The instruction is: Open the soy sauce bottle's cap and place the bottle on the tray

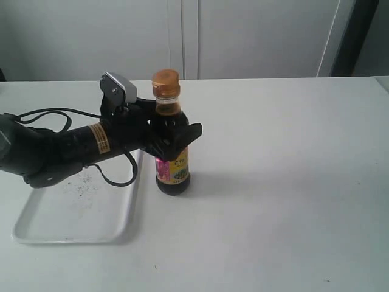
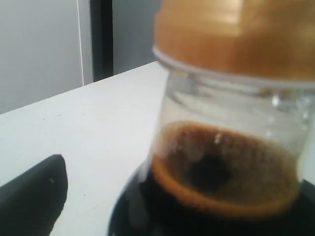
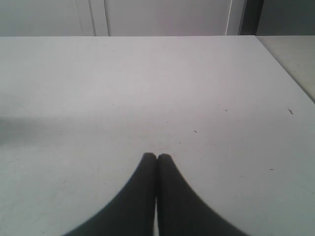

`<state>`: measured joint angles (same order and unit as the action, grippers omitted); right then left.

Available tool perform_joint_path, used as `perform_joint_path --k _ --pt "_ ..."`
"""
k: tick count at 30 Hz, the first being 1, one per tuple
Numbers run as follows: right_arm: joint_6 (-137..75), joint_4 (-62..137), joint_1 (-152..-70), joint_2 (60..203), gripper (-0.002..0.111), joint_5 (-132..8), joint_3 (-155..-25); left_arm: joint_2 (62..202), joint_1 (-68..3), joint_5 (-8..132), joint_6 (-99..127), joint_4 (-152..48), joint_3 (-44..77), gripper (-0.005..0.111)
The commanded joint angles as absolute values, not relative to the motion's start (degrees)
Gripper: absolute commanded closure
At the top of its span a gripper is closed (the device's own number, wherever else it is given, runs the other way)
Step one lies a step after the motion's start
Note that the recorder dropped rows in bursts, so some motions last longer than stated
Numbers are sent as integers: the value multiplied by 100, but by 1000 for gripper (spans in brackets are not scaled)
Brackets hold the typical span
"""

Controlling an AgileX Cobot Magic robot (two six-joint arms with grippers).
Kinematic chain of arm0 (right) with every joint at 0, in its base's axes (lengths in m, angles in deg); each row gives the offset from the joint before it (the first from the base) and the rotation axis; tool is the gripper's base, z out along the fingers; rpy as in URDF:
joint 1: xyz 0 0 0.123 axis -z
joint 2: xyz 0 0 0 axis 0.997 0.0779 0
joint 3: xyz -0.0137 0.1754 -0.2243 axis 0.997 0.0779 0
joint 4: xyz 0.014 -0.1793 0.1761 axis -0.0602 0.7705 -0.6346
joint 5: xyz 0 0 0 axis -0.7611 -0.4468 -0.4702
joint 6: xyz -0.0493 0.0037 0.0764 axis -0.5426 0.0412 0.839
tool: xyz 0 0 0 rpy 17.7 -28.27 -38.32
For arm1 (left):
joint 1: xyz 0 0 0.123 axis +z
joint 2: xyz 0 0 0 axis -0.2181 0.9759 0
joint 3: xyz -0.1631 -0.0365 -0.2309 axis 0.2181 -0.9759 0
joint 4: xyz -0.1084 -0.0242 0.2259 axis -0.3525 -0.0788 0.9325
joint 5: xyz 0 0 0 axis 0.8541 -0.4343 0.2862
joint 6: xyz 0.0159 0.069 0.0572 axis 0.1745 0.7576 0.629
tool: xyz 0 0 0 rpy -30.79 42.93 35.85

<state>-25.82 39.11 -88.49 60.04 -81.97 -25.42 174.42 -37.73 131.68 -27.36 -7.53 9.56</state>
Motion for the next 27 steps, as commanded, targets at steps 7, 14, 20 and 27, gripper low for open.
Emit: perform_joint_path --k 7,14,20,27 --pt "-2555 3920 -8832 5967 108 -8180 -2528 17659 -3795 13223 -2640 -788 992 2" --pt "-2555 3920 -8832 5967 108 -8180 -2528 17659 -3795 13223 -2640 -444 967 2" --pt "-2555 3920 -8832 5967 108 -8180 -2528 17659 -3795 13202 -2681 -364 953 2" --pt "-2555 3920 -8832 5967 108 -8180 -2528 17659 -3795 13023 -2804 -198 953 16"
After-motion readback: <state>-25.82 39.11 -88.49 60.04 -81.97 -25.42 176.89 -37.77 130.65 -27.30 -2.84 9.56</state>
